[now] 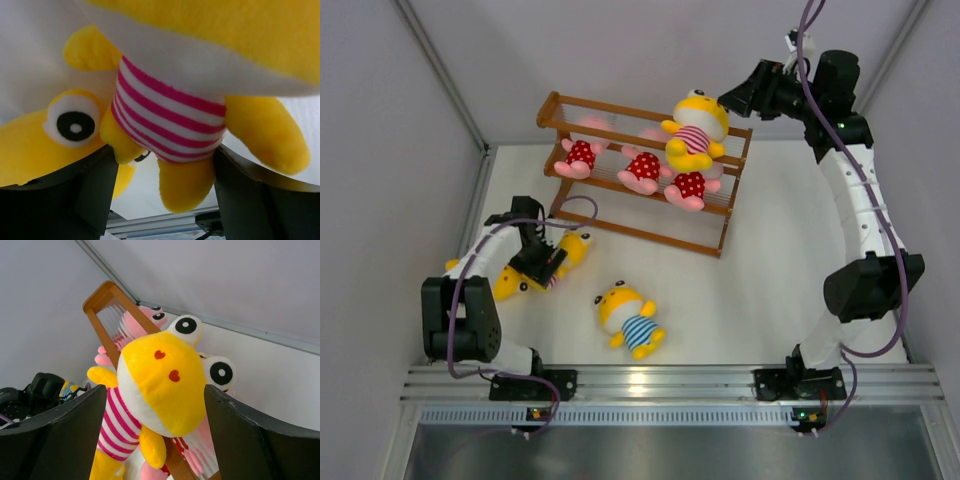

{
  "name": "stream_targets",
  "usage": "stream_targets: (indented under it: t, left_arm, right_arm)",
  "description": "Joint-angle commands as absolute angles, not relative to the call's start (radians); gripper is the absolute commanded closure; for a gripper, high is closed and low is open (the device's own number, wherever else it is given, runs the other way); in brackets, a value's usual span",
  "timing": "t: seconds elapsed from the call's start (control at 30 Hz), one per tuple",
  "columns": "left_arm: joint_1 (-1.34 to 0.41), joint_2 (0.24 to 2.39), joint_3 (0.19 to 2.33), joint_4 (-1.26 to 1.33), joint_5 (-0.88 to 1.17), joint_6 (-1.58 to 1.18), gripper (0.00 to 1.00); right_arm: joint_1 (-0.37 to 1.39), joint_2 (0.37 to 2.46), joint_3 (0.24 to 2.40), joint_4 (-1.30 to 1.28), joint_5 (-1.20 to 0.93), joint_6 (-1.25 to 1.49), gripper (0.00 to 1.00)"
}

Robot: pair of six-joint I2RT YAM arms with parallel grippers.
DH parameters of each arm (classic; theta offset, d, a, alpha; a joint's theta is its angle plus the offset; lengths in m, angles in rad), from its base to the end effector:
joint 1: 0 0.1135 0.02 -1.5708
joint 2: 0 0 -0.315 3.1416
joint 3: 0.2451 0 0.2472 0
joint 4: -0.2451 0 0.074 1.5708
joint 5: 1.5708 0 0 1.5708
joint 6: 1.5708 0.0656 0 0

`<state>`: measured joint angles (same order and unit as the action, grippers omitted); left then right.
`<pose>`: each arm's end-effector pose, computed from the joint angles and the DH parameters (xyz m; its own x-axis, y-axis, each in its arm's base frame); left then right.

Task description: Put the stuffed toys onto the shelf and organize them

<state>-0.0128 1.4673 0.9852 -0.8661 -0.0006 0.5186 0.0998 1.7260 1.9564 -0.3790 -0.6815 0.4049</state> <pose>0.2585 -0.0033 0.2326 -0.8407 0.5065 -0.1915 0.4944 0.8622 0.1099 0.4059 0.0822 0.5194 -0.4101 0.2664 -0.8723 -0.5829 0.6590 0.4753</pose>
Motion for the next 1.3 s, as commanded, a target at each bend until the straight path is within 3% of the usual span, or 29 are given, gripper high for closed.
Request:
stream_targets:
  t: [0.0, 0.03, 0.1, 0.13, 0.37, 0.63, 0.83, 0.97, 1.13, 1.27]
  left_arm:
    - [-0.008, 1.502, 0.959, -0.790, -0.005, 0.526, 0.26]
    - [-0.006, 1.503, 0.965, -0.790, -0.005, 0.506, 0.50]
    - [-0.008, 1.487, 0.969, -0.792, 0.070, 0.500, 0.70]
    - [-0.006, 1.455, 0.973, -0.792, 0.092, 0.496, 1.00]
    - [-0.008, 1.214, 1.069, -0.897, 0.133, 0.456, 1.00]
    - [-0.006, 1.129, 1.494, -1.180, 0.143, 0.443, 1.00]
    - [-0.041, 1.458, 2.055, -1.256, 0.058, 0.333, 1.00]
    - [-0.179, 1.690, 2.391, -1.261, -0.130, 0.327, 1.00]
    - [-0.271, 1.942, 2.600, -1.240, -0.181, 0.301, 1.00]
    - [-0.272, 1.970, 2.600, -1.158, -0.183, 0.272, 1.00]
  right_arm:
    - [0.094, 1.663, 1.947, -0.341, -0.692, 0.376, 0.21]
    - [0.092, 1.661, 1.947, -0.342, -0.690, 0.373, 0.22]
    - [0.092, 1.649, 1.942, -0.345, -0.690, 0.368, 0.22]
    - [0.092, 1.635, 1.936, -0.345, -0.689, 0.367, 0.22]
    - [0.091, 1.559, 1.913, -0.348, -0.647, 0.347, 0.22]
    - [0.091, 1.424, 1.778, -0.315, -0.595, 0.344, 0.23]
    - [0.091, 1.353, 1.674, -0.310, -0.551, 0.338, 0.23]
    - [0.091, 1.330, 1.635, -0.350, -0.528, 0.302, 0.23]
    - [0.092, 1.295, 1.589, -0.406, -0.497, 0.262, 0.23]
    - [0.092, 1.275, 1.560, -0.426, -0.482, 0.250, 0.23]
